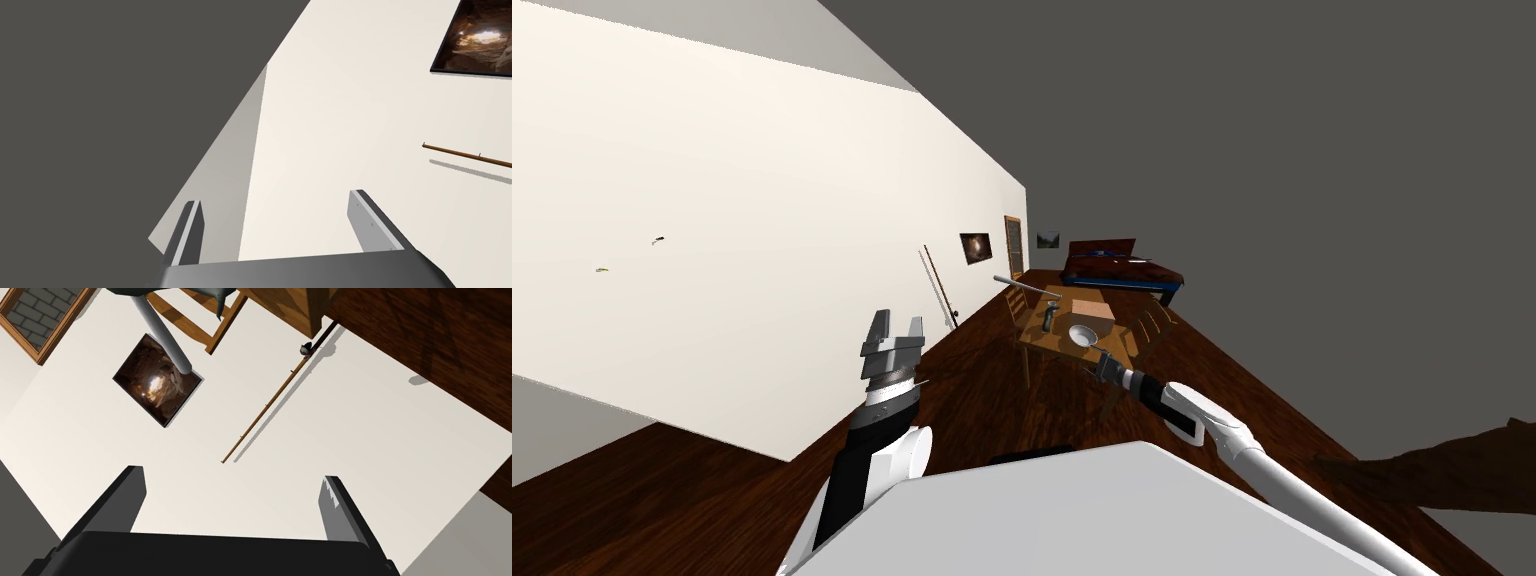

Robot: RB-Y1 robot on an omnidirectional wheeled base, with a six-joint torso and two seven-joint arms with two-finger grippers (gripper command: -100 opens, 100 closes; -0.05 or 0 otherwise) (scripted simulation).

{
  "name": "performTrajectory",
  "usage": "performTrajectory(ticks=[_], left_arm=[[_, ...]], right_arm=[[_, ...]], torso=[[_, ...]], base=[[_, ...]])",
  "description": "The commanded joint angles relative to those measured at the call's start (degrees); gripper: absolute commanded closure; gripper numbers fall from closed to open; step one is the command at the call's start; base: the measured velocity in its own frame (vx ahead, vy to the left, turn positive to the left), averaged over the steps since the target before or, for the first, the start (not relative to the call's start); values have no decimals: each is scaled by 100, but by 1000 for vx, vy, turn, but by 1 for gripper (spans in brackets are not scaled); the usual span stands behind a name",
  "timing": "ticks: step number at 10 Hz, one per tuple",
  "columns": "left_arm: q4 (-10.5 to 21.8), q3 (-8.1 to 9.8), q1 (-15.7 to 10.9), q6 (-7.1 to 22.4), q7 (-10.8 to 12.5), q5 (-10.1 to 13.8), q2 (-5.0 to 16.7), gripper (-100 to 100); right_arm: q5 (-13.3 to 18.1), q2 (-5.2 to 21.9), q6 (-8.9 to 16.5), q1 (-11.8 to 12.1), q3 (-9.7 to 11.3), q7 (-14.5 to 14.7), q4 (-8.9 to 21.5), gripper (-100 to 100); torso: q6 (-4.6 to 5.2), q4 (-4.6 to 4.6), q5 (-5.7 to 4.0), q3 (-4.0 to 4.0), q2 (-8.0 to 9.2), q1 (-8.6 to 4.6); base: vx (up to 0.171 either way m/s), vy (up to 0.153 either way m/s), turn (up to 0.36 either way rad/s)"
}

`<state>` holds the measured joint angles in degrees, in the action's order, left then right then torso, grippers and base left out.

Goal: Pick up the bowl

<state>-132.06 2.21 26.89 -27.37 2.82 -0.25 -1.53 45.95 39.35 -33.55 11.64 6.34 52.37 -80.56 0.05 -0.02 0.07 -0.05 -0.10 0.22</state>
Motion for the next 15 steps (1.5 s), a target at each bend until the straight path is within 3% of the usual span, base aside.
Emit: performTrajectory(ticks=[1,2,5,8,10,15], left_arm=[[0,0,0,0,0,0,0,0],[0,0,0,0,0,0,0,0],[0,0,0,0,0,0,0,0],[0,0,0,0,0,0,0,0],[0,0,0,0,0,0,0,0],[0,1,0,0,0,0,1,0]], right_arm=[[31,-4,-18,-112,13,91,274,-100],[31,-4,-18,-112,13,91,274,-100],[336,179,52,-359,14,509,810,-100],[473,253,97,-481,10,704,1329,-100],[721,365,202,-718,-4,1066,1808,-100],[833,407,259,-831,-13,1233,2359,-100]], torso=[[0,0,0,0,0,0],[-1,2,-2,5,8,-12],[-1,2,-4,3,5,-16],[-4,0,-2,-1,-3,-9],[-3,0,-3,-2,-5,-11],[0,0,-4,0,0,-19]], base=[[7,33,-34],[-7,4,-6],[24,34,74],[37,47,63],[62,44,100],[38,19,35]])
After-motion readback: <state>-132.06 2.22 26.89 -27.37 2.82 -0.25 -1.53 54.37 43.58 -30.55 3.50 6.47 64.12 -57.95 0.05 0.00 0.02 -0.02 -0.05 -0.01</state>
